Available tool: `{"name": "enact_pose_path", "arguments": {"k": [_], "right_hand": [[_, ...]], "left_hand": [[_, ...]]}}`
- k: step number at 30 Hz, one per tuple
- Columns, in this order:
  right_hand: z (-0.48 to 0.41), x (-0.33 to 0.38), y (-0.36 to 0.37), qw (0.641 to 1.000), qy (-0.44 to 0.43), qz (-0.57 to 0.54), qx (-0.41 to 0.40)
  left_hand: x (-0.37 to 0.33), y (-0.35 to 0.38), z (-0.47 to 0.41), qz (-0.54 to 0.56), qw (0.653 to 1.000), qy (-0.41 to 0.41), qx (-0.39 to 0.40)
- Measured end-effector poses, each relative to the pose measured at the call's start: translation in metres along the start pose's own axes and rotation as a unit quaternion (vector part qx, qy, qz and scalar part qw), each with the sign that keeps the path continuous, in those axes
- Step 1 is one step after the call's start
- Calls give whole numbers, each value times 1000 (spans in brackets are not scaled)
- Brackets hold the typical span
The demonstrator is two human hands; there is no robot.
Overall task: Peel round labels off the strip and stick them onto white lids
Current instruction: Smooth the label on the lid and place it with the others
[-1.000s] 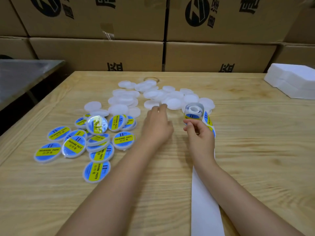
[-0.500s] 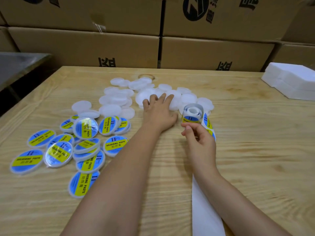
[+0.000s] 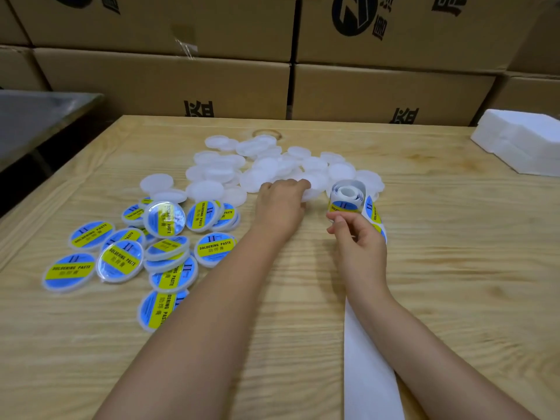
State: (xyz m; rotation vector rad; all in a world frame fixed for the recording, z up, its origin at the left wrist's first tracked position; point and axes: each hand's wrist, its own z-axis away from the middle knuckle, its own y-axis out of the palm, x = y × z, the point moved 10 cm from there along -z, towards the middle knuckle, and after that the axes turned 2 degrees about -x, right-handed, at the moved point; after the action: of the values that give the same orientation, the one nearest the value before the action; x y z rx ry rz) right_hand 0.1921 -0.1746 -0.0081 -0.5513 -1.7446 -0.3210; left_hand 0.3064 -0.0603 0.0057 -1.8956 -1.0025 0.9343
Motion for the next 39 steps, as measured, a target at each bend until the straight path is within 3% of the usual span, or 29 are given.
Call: {"name": "enact_pose_path", "arguments": {"k": [11,15,25,27,29,30,32,36,39], "right_hand": [[0,0,-1,1000,9,-3,2],[0,-2,-1,1000,23,-20,1],[2,-10,-14,981,78,-172,-46],[5,-12,-17,974,91,-201,-55],[7,-13,-18,967,107,-225,-60],[8,-14,-18,963,117,-233,-61],[8,-18,-18,955,141,-253,-65],[0,-17,-26,949,137,-274,-77],[-14,-1,-34,983,58,-168,-39]], "left_hand": [[-7,-24,62,36,998,14,43],[0,-37,85,42,999,-8,17],[-1,-51,103,-49,998,-34,1],[-17,-75,107,-33,996,28,-73],[-48,-95,119,29,975,158,-153],[-64,-95,127,55,962,220,-151],[-94,-79,142,88,948,296,-75],[-104,-55,140,156,951,266,26],[-103,-48,139,172,944,274,69]]}}
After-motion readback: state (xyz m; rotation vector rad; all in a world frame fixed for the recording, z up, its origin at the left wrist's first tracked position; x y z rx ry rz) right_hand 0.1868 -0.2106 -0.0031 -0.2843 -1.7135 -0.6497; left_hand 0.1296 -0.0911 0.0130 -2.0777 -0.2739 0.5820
